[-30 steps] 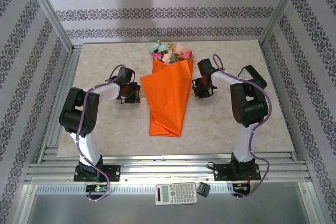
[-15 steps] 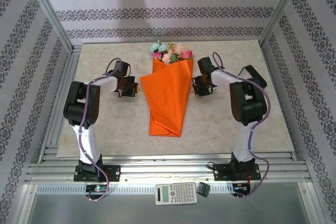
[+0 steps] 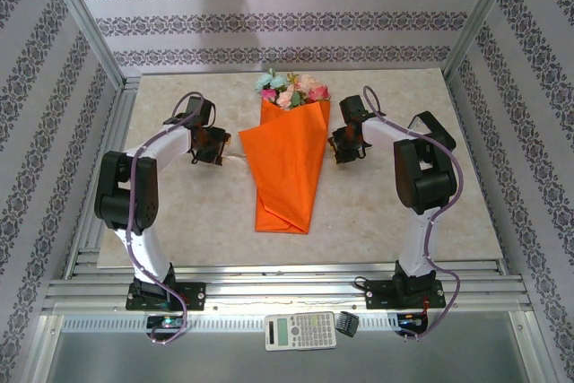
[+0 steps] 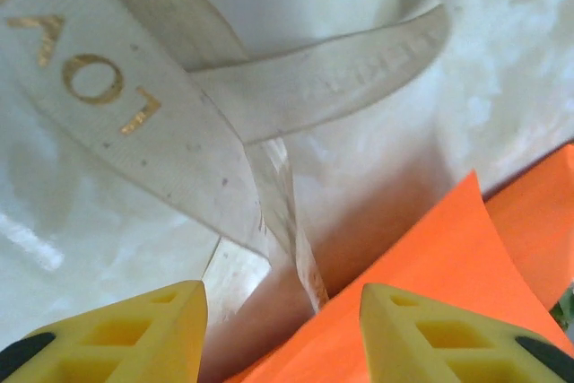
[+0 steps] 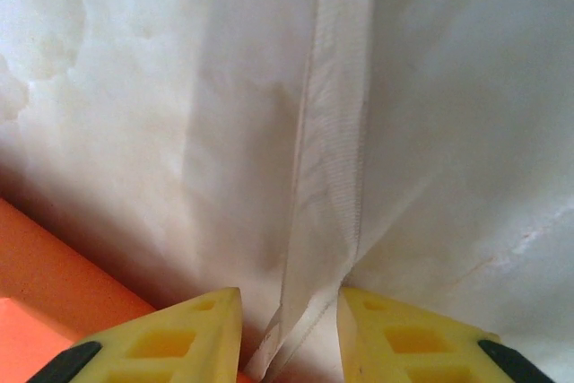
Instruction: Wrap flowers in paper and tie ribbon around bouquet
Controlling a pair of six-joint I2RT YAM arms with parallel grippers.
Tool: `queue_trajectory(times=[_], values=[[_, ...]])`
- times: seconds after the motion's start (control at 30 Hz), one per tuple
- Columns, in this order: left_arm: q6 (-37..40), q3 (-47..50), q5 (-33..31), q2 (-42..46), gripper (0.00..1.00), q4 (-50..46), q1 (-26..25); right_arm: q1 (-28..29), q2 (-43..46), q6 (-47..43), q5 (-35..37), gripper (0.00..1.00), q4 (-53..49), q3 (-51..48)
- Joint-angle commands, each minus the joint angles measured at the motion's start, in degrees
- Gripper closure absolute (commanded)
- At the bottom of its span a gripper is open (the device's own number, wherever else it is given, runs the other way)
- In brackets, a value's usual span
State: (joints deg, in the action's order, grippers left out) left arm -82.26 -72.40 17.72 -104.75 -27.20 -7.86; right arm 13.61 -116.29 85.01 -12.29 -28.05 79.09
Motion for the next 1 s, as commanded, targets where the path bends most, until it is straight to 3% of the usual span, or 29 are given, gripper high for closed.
queue_trajectory(times=[0.0,0.1,0.33,0.7,0.87,0.97], values=[[8.89,-1.25,-0.36,0.54,0.52,-6.59,-0.28,-0.49,1.77,-1.92,0.46,0.65,-1.92,0.85],[14.01,-4.11,1.76,-2.17,0.55,-9.03,-1.28,-0.51,2.11,-2.84,0.58,0.62,-2.77,1.59],[23.00,-10.36,-0.13,-8.89,0.56,-14.43,-3.23,-0.57,6.00,-6.33,3.28,0.54,-5.29,1.83],[26.32,-15.68,-2.25,-15.97,0.60,-17.23,-5.47,-1.01,14.05,-8.37,3.69,0.54,-5.69,-3.02],[27.10,-16.24,-3.81,-18.00,0.73,-17.82,-5.64,-0.95,16.79,-8.59,3.55,0.55,-5.52,-4.97],[27.41,-15.91,-2.96,-18.05,0.85,-17.11,-5.66,-0.79,17.99,-9.61,3.87,0.55,-6.00,-5.34]])
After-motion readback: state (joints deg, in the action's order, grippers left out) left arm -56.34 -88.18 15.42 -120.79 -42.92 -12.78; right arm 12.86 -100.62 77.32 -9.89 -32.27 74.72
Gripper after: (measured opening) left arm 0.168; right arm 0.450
